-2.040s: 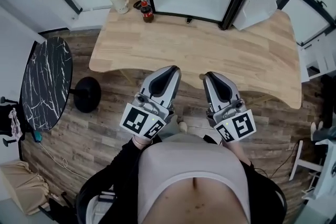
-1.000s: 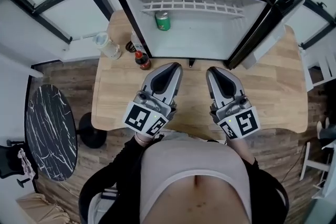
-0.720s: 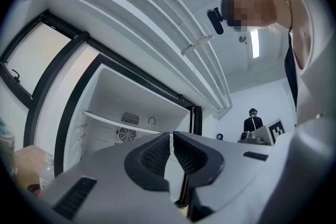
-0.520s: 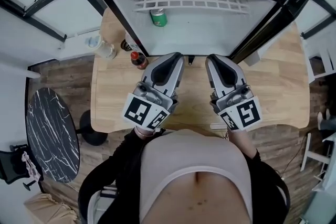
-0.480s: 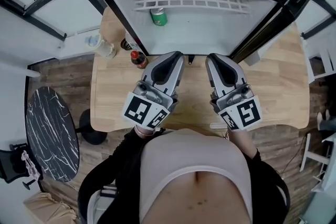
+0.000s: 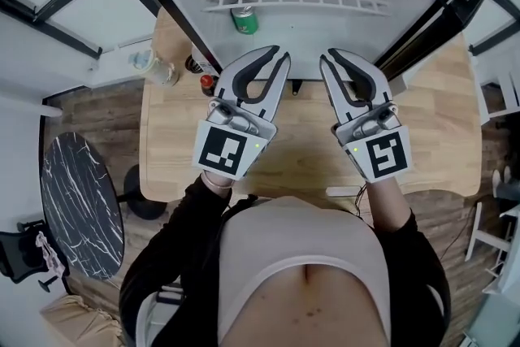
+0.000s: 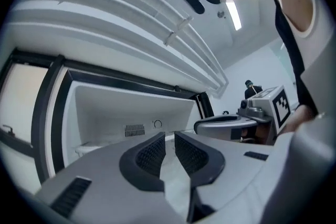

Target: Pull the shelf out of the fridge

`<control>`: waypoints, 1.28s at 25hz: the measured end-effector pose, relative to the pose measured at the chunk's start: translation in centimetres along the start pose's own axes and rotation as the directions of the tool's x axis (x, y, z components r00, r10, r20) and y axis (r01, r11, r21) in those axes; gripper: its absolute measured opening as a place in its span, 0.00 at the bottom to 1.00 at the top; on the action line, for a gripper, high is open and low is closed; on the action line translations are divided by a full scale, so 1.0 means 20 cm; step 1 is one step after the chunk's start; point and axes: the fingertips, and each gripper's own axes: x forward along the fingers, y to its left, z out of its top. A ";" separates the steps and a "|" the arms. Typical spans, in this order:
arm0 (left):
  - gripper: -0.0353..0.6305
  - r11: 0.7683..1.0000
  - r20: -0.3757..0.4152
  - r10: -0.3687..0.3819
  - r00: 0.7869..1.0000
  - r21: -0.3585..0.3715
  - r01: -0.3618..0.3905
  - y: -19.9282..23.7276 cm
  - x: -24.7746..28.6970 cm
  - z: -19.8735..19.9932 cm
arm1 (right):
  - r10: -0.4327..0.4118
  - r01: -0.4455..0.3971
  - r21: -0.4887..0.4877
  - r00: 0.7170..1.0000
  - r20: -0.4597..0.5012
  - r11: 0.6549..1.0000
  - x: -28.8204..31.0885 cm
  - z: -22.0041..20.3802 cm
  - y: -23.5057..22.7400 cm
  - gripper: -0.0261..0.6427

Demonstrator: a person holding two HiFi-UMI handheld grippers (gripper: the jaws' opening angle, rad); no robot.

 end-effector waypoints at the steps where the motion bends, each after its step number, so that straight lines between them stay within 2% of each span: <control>1: 0.12 0.999 -0.016 0.005 1.000 0.038 -0.005 0.01 0.02 0.00 | 0.000 0.000 -0.031 1.000 -0.022 1.000 0.02 -0.01 -0.01 0.11; 2: 0.15 0.998 -0.030 0.009 1.000 0.069 -0.007 0.03 0.03 0.00 | 0.002 -0.005 -0.064 0.999 -0.047 0.998 0.04 -0.03 -0.02 0.14; 4: 0.24 0.992 -0.058 0.015 0.998 0.128 -0.007 0.06 0.08 -0.01 | 0.014 -0.025 -0.125 0.996 -0.091 0.992 0.07 -0.07 -0.03 0.36; 8: 0.36 0.956 -0.127 0.023 0.992 0.292 0.015 0.11 0.14 -0.04 | 0.006 -0.052 -0.272 0.986 -0.167 0.961 0.11 -0.12 -0.07 0.41; 12: 0.40 0.901 -0.209 0.036 0.977 0.430 0.059 0.14 0.21 -0.10 | -0.055 -0.055 -0.425 0.968 -0.243 0.904 0.18 -0.18 -0.15 0.46; 15: 0.41 0.864 -0.230 0.056 0.972 0.499 0.068 0.15 0.25 -0.11 | -0.065 -0.068 -0.467 0.962 -0.264 0.882 0.22 -0.20 -0.18 0.47; 18: 0.43 0.840 -0.275 0.056 0.960 0.532 0.103 0.17 0.31 -0.14 | -0.068 -0.081 -0.493 0.959 -0.277 0.866 0.28 -0.21 -0.20 0.47; 21: 0.43 0.821 -0.290 0.076 0.954 0.561 0.105 0.19 0.35 -0.15 | -0.077 -0.095 -0.514 0.950 -0.303 0.853 0.32 -0.24 -0.21 0.47; 26: 0.43 0.811 -0.288 0.099 0.952 0.578 0.091 0.26 0.39 -0.16 | -0.085 -0.103 -0.556 0.949 -0.302 0.825 0.37 -0.24 -0.25 0.47; 30: 0.43 0.788 -0.301 0.106 0.948 0.607 0.104 0.28 0.43 -0.17 | -0.095 -0.130 -0.605 0.941 -0.325 0.785 0.41 -0.27 -0.29 0.47; 32: 0.43 0.778 -0.302 0.100 0.948 0.617 0.115 0.29 0.45 -0.17 | -0.090 -0.150 -0.611 0.935 -0.344 0.778 0.43 -0.29 -0.29 0.47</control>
